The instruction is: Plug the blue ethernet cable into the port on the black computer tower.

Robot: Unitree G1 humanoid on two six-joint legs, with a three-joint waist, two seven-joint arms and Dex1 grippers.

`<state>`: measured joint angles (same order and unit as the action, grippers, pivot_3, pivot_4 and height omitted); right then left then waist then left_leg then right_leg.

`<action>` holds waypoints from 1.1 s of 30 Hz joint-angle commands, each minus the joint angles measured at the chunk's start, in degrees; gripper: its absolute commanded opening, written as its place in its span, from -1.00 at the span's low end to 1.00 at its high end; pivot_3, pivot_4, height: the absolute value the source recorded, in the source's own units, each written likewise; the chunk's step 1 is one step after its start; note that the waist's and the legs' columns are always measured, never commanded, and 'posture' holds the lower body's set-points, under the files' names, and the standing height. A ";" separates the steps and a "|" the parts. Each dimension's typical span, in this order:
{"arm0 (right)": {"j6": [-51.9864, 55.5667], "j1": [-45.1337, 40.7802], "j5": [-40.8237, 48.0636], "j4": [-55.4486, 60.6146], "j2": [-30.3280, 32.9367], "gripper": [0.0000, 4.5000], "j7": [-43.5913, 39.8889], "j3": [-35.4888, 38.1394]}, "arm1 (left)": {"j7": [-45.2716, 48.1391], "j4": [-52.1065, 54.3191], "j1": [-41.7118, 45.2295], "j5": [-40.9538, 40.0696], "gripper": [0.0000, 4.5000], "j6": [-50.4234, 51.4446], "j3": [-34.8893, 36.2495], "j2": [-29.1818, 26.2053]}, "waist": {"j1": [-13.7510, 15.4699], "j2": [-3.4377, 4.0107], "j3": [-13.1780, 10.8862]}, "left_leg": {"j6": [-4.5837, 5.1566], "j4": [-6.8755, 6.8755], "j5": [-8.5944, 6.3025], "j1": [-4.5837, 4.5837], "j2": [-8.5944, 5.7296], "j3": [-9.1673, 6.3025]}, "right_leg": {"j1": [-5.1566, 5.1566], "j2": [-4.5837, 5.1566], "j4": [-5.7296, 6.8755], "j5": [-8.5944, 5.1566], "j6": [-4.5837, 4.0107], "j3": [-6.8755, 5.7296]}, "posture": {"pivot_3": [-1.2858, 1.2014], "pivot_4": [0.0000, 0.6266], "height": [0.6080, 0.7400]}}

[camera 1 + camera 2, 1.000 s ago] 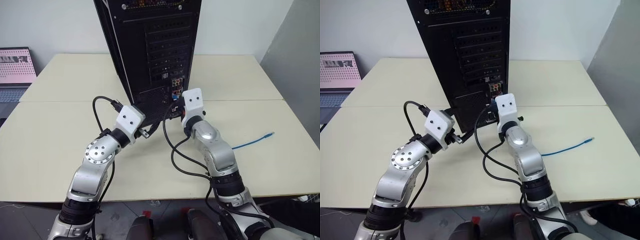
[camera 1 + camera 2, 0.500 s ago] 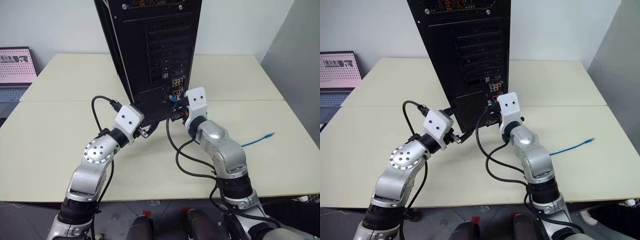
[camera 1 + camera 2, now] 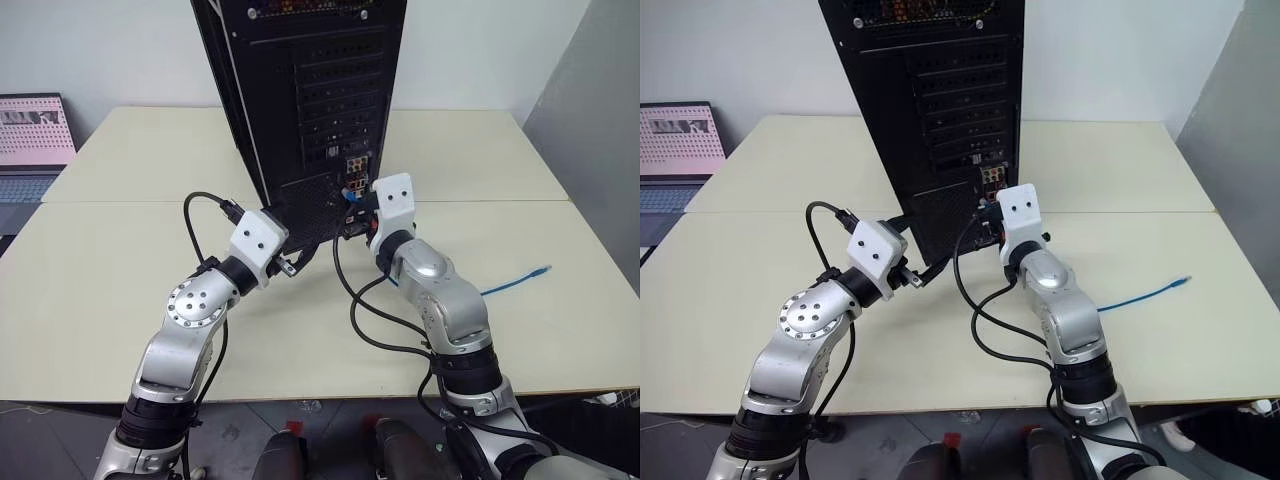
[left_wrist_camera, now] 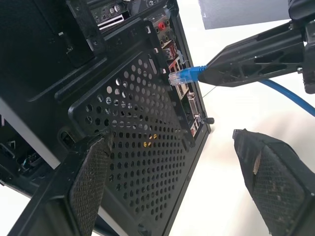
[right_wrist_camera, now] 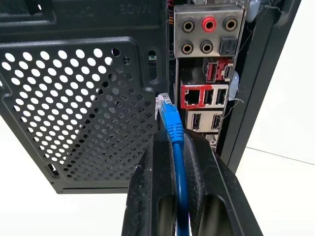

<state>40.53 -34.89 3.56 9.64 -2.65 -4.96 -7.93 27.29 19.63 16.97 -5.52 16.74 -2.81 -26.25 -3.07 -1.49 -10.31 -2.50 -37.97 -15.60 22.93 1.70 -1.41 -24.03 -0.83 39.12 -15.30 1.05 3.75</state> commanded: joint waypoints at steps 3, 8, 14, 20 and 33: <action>-2.60 -1.76 -0.48 -0.22 -0.44 -1.00 1.86 1.91 | 0.40 0.93 0.79 -0.05 0.83 -1.37 1.25 -0.39 | 0.01 0.00 0.00 | 0.00 0.00 0.00 0.00 0.00 0.00 | 0.00 0.00 -0.01 0.00 0.00 0.00 | 0.03 -0.52 1.00; -0.03 -1.21 1.13 2.79 0.34 -1.00 0.59 2.11 | 0.44 1.30 0.58 0.06 0.83 -1.20 1.36 -0.38 | 0.15 0.00 0.00 | 0.00 0.00 0.00 0.00 0.00 0.00 | 0.00 0.01 0.00 0.00 0.00 0.00 | 0.03 -0.52 1.00; 3.15 -0.29 2.62 6.01 2.17 -1.00 -1.15 2.18 | 0.53 1.22 0.59 0.19 0.83 -1.19 1.30 -0.24 | 0.27 0.00 0.00 | 0.00 0.00 0.00 0.01 0.00 0.01 | 0.00 0.02 -0.02 0.00 0.00 -0.03 | 0.03 -0.52 1.00; 1.90 -0.59 1.80 4.66 2.30 -1.00 0.52 3.15 | 0.77 1.17 0.71 0.23 0.83 -1.16 1.26 -0.11 | 0.23 0.00 0.00 | 0.00 0.00 0.00 0.00 -0.01 0.01 | 0.00 -0.01 -0.01 0.00 0.00 -0.02 | 0.03 -0.52 1.00; -0.61 -1.69 1.68 0.86 0.78 -1.00 1.23 2.46 | 0.72 1.42 0.57 0.31 0.83 -0.96 1.45 -0.23 | 0.21 0.00 0.00 | 0.00 0.00 0.00 0.00 0.00 0.02 | 0.00 0.00 -0.01 0.00 0.00 -0.01 | 0.03 -0.52 1.00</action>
<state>41.80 -34.97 5.61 9.58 -1.39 -3.99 -5.70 28.16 19.65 16.96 -5.42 16.75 -2.07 -26.21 -2.87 -1.49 -10.31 -2.50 -37.97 -15.60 22.94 1.69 -1.40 -24.03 -0.84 39.11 -15.30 1.05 3.73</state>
